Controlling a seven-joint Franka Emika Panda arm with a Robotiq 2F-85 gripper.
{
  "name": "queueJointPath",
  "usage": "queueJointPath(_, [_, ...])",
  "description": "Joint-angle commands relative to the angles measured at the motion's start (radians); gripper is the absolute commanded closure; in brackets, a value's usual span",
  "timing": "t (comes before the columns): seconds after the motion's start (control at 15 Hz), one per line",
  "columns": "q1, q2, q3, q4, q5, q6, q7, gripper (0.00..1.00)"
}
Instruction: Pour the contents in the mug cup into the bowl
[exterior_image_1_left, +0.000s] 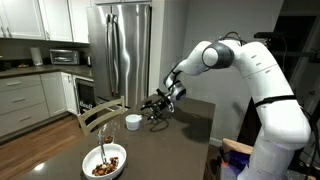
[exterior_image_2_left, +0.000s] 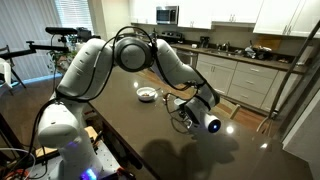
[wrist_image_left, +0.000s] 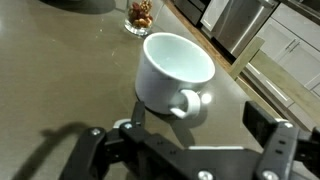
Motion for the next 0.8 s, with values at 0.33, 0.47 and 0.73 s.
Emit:
queueJointPath(0.33, [0.071, -0.120, -0.015, -0.037, -0.078, 0.206, -0.099, 0.00])
queueJointPath(0.47, [0.083, -0.145, -0.012, -0.044, -0.104, 0.255, -0.131, 0.00])
queueJointPath(0.73, [0.093, -0.178, -0.007, -0.036, -0.155, 0.354, -0.211, 0.00])
